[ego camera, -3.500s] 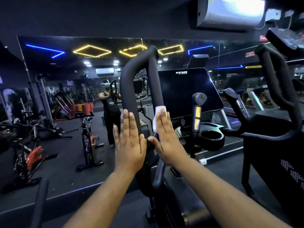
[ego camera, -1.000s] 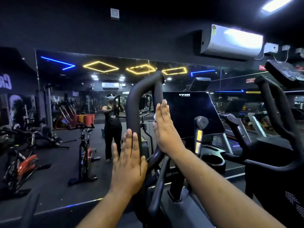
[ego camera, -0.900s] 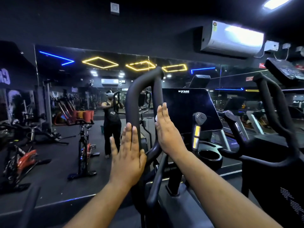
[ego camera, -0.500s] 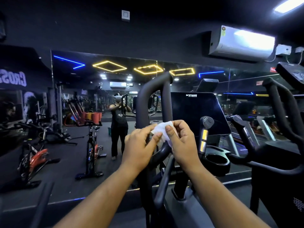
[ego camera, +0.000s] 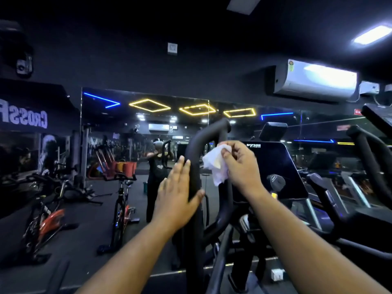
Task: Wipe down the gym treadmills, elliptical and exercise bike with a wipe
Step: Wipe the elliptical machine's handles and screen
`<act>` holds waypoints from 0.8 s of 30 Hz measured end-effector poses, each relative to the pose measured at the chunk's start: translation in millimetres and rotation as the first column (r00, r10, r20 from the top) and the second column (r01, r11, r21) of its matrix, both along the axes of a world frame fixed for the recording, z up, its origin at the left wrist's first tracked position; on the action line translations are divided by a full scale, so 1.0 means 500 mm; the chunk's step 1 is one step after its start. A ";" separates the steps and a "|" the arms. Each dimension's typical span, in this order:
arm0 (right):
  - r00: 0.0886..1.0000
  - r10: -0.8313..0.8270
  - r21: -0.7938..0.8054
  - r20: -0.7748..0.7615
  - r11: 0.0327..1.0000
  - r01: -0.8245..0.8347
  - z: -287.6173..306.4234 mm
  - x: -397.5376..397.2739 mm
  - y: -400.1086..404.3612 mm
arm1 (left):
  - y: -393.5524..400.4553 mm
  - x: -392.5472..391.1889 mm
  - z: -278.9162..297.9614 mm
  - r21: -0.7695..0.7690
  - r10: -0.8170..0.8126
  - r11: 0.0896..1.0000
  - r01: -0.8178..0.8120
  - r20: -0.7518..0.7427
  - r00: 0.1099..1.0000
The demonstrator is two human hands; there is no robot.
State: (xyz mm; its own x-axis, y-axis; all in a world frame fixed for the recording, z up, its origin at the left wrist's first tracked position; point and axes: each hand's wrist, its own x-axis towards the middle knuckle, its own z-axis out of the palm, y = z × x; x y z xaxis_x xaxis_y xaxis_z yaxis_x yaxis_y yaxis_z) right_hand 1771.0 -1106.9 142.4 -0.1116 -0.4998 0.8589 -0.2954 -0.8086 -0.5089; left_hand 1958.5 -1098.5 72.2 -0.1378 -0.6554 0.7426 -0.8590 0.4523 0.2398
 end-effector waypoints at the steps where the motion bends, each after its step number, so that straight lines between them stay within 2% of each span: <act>1: 0.995 -0.084 -0.076 -0.049 0.994 0.080 0.035 0.003 -0.005 | -0.006 -0.004 -0.008 0.016 0.020 1.000 -0.021 0.071 0.997; 3: 0.964 -0.250 -0.232 -0.087 0.946 0.225 0.103 0.005 -0.013 | -0.019 -0.009 -0.025 0.024 0.025 0.999 -0.028 0.116 0.993; 6: 0.884 -0.467 -0.450 0.002 0.789 0.418 0.171 0.003 -0.041 | -0.032 -0.010 -0.036 -0.014 0.032 0.999 -0.031 0.102 0.994; 8: 0.821 -0.566 -0.496 -0.079 0.736 0.460 0.175 0.008 -0.073 | -0.032 -0.010 -0.039 -0.038 0.029 0.999 -0.025 0.102 0.994; 11: 0.719 -0.586 -0.388 -0.373 0.803 0.453 0.121 0.042 -0.104 | -0.031 -0.009 -0.043 -0.049 0.016 0.999 -0.011 0.101 0.995; 12: 0.708 -0.567 -0.393 -0.421 0.817 0.421 0.096 0.053 -0.108 | -0.033 -0.008 -0.044 -0.054 0.014 0.999 -0.009 0.098 0.995; 16: 0.704 -0.417 -0.428 -0.575 0.887 0.176 0.035 0.075 -0.088 | -0.046 -0.005 -0.048 -0.075 0.000 0.997 0.006 0.083 0.997; 18: 0.600 -0.389 -0.448 -0.699 0.892 0.057 0.041 0.058 -0.083 | -0.048 -0.005 -0.050 -0.069 0.002 0.998 0.004 0.089 0.996; 20: 0.519 -0.507 -0.532 -0.688 0.839 0.114 0.063 0.033 -0.097 | -0.047 -0.005 -0.049 -0.073 -0.004 0.997 0.010 0.076 0.997; 22: 0.559 -0.545 -0.508 -0.625 0.827 0.240 0.085 0.014 -0.106 | -0.046 -0.007 -0.048 -0.082 -0.001 0.997 0.007 0.072 0.997; 24: 0.620 -0.492 -0.419 -0.612 0.866 0.273 0.086 0.018 -0.102 | -0.045 -0.010 -0.052 -0.086 0.002 0.996 0.003 0.052 0.999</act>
